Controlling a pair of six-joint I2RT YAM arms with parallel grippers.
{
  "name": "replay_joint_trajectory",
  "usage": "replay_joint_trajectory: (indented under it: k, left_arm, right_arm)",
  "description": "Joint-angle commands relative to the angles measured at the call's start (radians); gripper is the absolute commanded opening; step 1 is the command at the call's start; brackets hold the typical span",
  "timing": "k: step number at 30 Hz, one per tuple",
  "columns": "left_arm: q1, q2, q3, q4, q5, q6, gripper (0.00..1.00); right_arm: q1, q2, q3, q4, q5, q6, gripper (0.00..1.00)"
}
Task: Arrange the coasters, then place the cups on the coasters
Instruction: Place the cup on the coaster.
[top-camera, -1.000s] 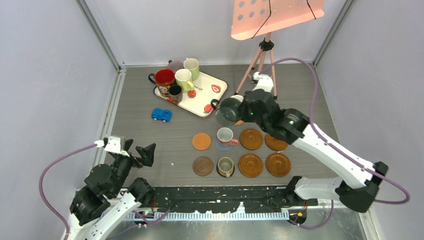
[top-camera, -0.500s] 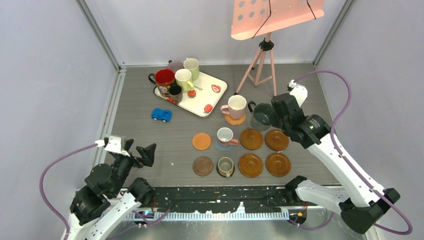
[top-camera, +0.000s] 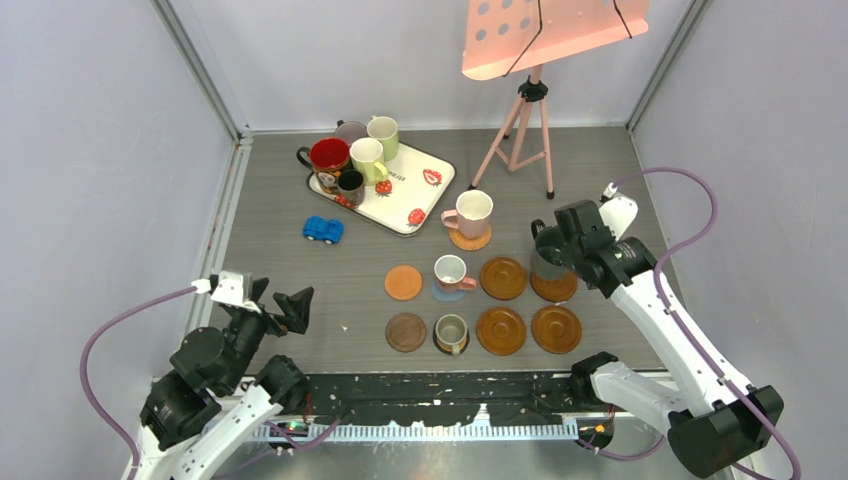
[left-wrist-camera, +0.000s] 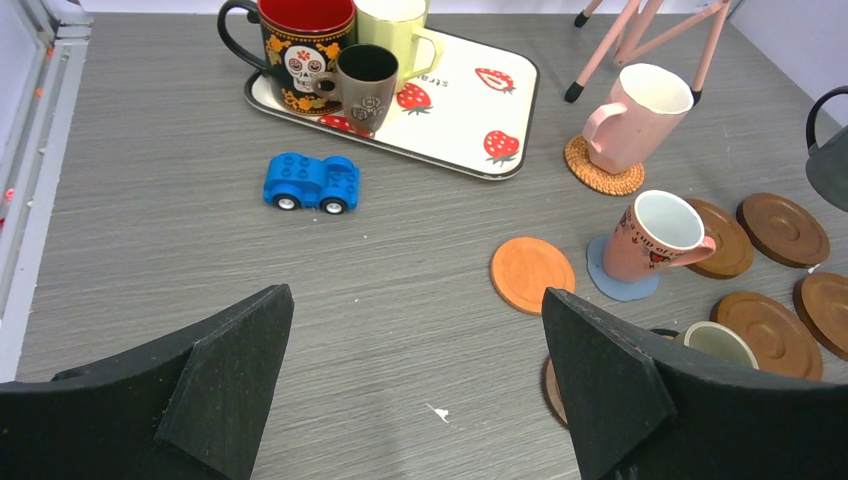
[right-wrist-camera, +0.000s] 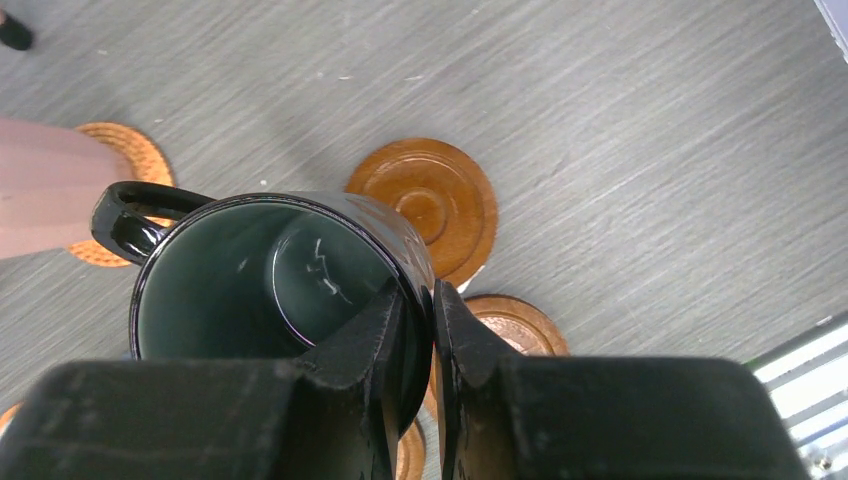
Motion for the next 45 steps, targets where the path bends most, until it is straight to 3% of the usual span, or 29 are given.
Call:
replay_joint_trajectory:
  k: [1,15,32,45]
  left_arm:
    - [-0.003,0.035,-0.001,0.052,0.025,0.017,0.99]
    - [-0.003,0.022,0.002,0.041,0.017,0.008,0.99]
    - [-0.003,0.016,0.002,0.039,0.005,0.01,0.99]
    - [-0.003,0.02,0.004,0.036,0.005,0.01,0.99]
  right_arm:
    - [-0.027,-0.041,-0.052,0.097,0.086,0.071,0.05]
    - [-0.148,-0.077,-0.264,0.31,-0.023,0.081,0.05]
    - [-0.152,0.02,-0.267,0.317,0.003,0.074,0.06]
    - [-0.152,0.074,-0.285,0.342,0.028,0.058,0.13]
